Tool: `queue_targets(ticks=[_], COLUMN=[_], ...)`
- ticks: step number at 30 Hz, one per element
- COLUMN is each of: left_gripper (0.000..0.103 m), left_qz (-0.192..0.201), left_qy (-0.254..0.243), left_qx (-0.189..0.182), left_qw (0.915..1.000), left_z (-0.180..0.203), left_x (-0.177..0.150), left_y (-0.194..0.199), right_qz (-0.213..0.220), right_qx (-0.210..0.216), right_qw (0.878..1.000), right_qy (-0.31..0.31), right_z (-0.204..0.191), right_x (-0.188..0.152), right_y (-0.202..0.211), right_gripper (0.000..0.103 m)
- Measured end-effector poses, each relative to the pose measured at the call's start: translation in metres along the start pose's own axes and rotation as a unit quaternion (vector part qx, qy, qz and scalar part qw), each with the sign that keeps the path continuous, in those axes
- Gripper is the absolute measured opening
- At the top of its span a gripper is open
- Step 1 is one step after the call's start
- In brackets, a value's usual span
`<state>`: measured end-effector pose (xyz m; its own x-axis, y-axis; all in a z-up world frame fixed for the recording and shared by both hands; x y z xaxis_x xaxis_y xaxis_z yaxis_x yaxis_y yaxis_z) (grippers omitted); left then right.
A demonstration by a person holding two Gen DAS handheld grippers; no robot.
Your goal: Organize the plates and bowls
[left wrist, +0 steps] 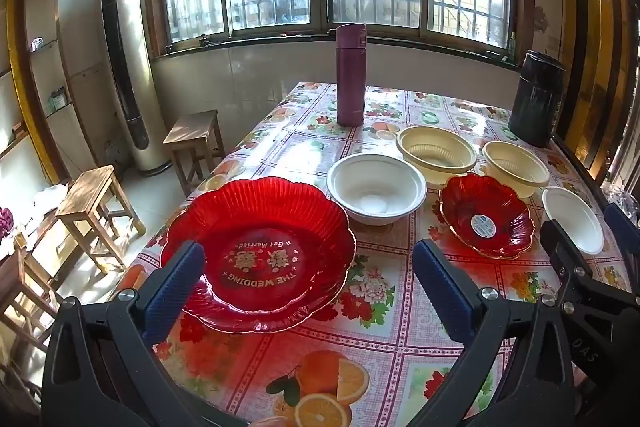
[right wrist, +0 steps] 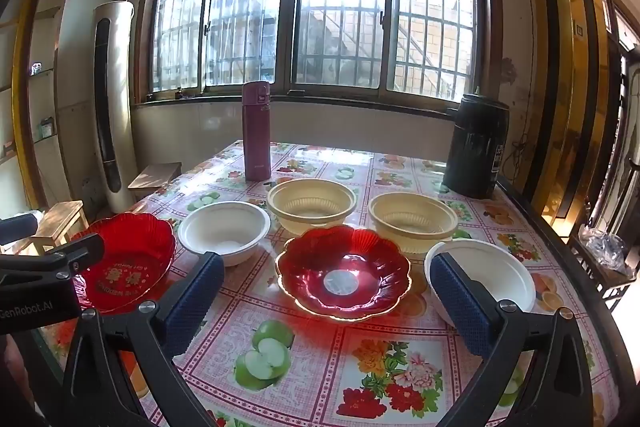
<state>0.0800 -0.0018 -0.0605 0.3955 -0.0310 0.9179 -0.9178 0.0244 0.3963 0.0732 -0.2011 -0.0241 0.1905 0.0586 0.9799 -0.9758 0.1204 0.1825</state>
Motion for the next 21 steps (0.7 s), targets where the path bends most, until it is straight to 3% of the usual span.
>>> queue_targets(ticks=[4, 5, 21], left_gripper=[0.103, 0.103, 0.103], left_qz=[0.012, 0.014, 0.006], left_qy=[0.012, 0.006, 0.002], left_qx=[-0.009, 0.012, 0.020], left_qw=[0.9998, 0.9998, 0.9998], left_z=[-0.012, -0.010, -0.024], left_x=[0.002, 0.002, -0.008], left_y=[0.003, 0.003, 0.005], right_qz=[0.005, 0.006, -0.002], right_qx=[0.003, 0.004, 0.011], right_qw=[1.000, 1.000, 1.000], right_qy=[-0.001, -0.001, 0.004], right_z=[-0.001, -0.001, -0.016], right_x=[0.001, 0.001, 0.004], right_y=[0.002, 0.002, 0.001], right_gripper=[0.103, 0.103, 0.103])
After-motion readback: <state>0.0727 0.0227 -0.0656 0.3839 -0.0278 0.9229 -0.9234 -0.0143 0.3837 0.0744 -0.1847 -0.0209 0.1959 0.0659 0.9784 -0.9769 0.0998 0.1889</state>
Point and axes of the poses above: each gripper's, at about its wrist camera, not at the fingertips, and y roughly against the way its jaws point, z to its right, x to its top, the point moved 10 cm from there along -y, roughly the way its jaws point, and after that the axes turned 14 degrees about z, right-handed, at the moved point
